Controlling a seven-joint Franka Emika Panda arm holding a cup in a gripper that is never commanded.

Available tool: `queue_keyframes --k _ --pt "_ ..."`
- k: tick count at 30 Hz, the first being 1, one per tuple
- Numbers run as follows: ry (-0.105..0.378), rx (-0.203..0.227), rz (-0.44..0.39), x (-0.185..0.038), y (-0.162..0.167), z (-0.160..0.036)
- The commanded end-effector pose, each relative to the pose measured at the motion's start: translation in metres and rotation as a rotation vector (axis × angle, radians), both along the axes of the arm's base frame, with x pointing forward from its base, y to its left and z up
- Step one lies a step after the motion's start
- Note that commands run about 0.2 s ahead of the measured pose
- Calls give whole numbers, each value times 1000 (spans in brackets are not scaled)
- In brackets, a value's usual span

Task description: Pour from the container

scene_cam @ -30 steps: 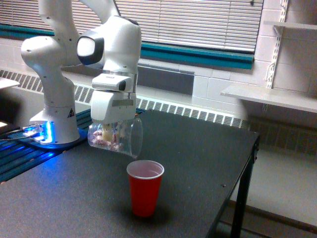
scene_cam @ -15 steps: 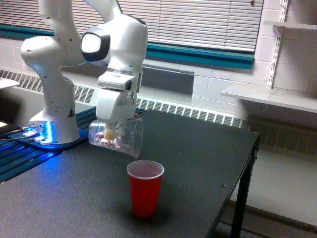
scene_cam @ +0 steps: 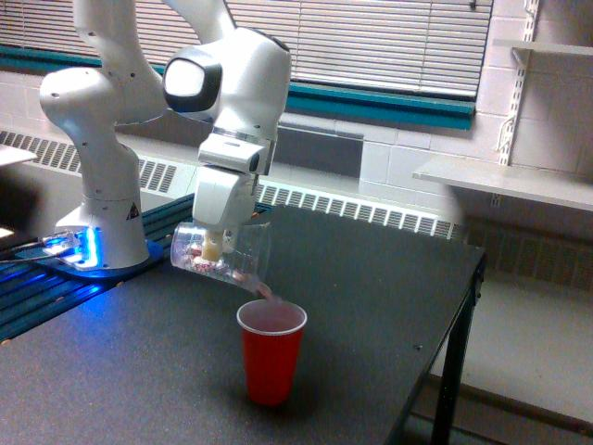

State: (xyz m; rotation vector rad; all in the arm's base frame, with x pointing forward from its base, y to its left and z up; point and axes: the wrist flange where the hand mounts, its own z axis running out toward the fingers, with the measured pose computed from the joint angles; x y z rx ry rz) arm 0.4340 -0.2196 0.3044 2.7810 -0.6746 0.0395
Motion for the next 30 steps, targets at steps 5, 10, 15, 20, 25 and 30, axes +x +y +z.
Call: queue_keyframes --k 5,10,15,20,25,30 --pt "21 -8 33 4 7 2" --pt "33 -8 35 3 7 3" --pt "52 -20 50 2 5 6" --pt "69 -30 77 3 3 9" --pt "73 -35 91 7 -1 13" --pt "88 -60 111 12 -8 19"
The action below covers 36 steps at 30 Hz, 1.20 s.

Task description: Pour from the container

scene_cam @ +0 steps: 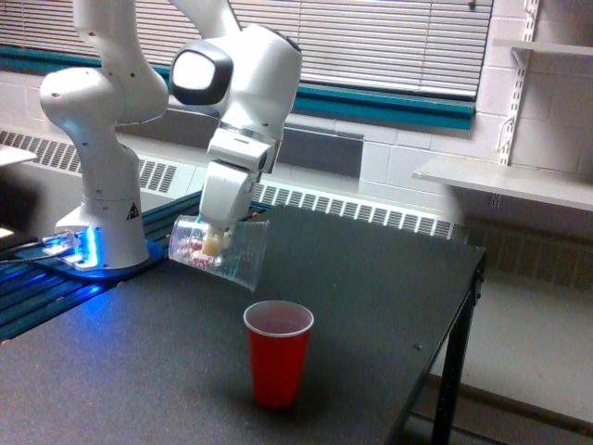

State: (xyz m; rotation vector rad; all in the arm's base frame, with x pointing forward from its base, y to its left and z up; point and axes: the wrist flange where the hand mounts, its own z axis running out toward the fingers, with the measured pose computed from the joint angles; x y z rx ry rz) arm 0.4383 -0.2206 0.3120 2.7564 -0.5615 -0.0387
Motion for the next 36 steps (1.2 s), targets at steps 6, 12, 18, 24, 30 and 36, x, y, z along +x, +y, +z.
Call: queue_keyframes --k 6,12,18,24,30,36 --pt "26 -52 62 13 -14 16" --pt "54 -66 77 16 -18 17" --pt "63 -64 85 20 -15 16" --pt "80 -61 97 22 -11 15" --pt "90 -62 107 24 -6 16" --pt "81 -56 102 24 -1 20"
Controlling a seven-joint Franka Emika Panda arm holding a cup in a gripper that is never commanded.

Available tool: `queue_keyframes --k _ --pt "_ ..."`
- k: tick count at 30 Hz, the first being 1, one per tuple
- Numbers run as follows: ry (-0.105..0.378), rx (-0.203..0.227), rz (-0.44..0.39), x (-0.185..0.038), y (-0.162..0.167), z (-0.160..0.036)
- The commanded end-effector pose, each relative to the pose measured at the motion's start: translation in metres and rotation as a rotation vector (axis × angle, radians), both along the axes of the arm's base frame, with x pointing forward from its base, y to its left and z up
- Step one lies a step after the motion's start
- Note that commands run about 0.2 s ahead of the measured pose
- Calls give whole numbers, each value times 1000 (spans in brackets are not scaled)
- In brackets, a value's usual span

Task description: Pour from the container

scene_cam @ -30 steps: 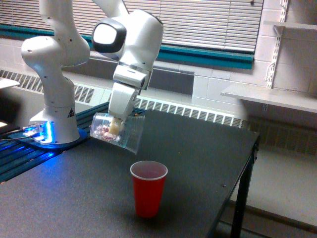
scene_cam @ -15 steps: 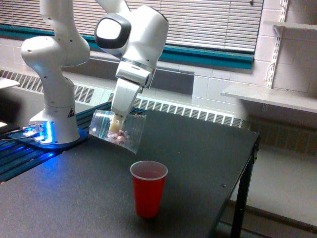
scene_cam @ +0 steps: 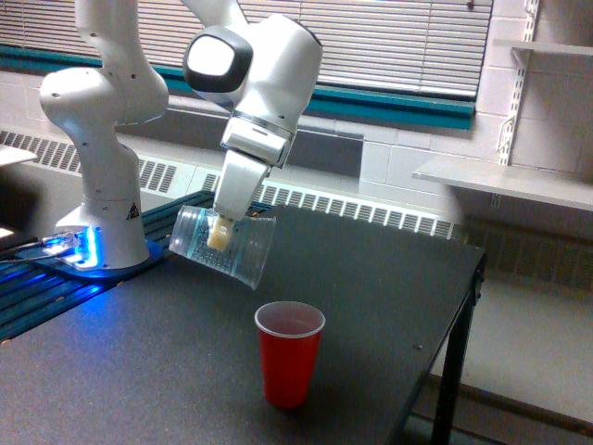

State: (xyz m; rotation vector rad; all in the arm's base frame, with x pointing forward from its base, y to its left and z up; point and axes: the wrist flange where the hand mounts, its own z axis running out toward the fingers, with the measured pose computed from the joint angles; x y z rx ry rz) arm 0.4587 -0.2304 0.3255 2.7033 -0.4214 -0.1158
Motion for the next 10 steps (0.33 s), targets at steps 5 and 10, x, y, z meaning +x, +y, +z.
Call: queue_keyframes --k 5,10 --pt "-24 39 10 0 15 9" --pt "-50 62 3 -6 21 13"
